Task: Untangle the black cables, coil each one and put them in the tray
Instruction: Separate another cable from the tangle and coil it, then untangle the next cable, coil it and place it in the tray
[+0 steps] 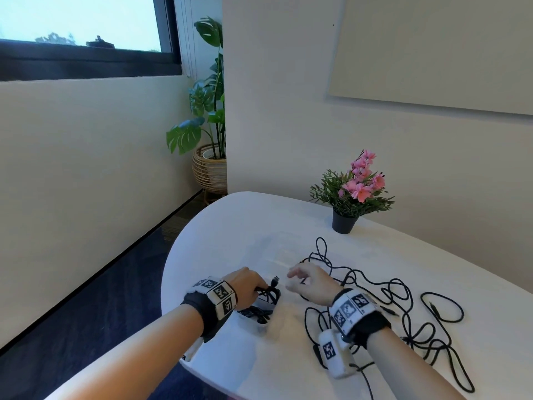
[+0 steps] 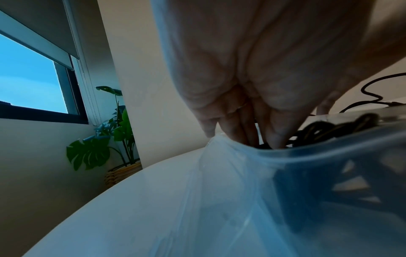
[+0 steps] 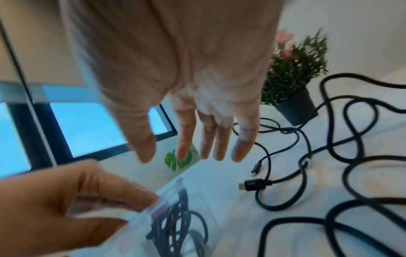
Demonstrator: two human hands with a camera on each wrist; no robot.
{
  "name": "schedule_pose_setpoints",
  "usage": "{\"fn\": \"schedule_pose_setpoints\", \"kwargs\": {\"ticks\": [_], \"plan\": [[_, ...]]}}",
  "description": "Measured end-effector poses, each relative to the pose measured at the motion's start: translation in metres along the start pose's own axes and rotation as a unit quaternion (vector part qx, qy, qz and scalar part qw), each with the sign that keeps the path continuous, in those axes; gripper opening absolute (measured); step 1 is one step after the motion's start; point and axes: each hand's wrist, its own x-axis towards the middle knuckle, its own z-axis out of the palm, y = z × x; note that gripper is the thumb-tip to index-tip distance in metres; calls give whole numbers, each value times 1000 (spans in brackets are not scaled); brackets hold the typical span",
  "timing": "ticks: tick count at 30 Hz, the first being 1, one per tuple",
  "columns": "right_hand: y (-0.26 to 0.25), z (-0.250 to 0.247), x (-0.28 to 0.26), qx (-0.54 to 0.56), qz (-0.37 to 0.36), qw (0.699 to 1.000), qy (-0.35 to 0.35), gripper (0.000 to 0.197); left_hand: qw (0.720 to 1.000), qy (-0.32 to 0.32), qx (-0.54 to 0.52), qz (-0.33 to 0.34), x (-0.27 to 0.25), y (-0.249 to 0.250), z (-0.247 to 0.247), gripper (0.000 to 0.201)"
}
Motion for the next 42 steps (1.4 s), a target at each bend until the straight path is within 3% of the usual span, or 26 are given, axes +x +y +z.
{"fn": "schedule_pose_setpoints", "kwargs": {"ticks": [2, 4, 8, 10, 20, 28, 33, 36, 40, 42], "plan": [[10, -10, -15, 32, -1, 995, 99, 15, 1000, 12, -1, -19, -6, -3, 2, 38], [18, -20, -32, -15, 11, 992, 125, 13, 999, 16, 2, -34, -13, -10, 2, 39], [33, -22, -67, -223, 90, 970, -24, 37, 996, 43, -27, -71, -22, -24, -2, 41], [37, -15, -78, -257, 126, 955, -72, 50, 992, 73, -57, -79, -24, -24, -4, 45], [44, 2, -99, -182, 132, 971, -83, 63, 996, 82, -27, -22, -14, -1, 4, 36], [50, 8, -100, -232, 130, 960, -86, 64, 997, 63, 28, -17, -11, 9, -1, 27], [54, 11, -98, -249, 123, 957, -87, 63, 989, 105, 100, 14, -15, 12, -2, 45], [55, 12, -98, -261, 118, 954, -92, 64, 986, 65, 150, 38, -15, 10, 3, 43], [57, 15, -97, -276, 108, 950, -93, 65, 980, 7, 197, 28, -15, 19, 10, 68], [58, 16, -97, -279, 105, 950, -94, 66, 986, -4, 166, 17, -12, 23, 9, 70]]}}
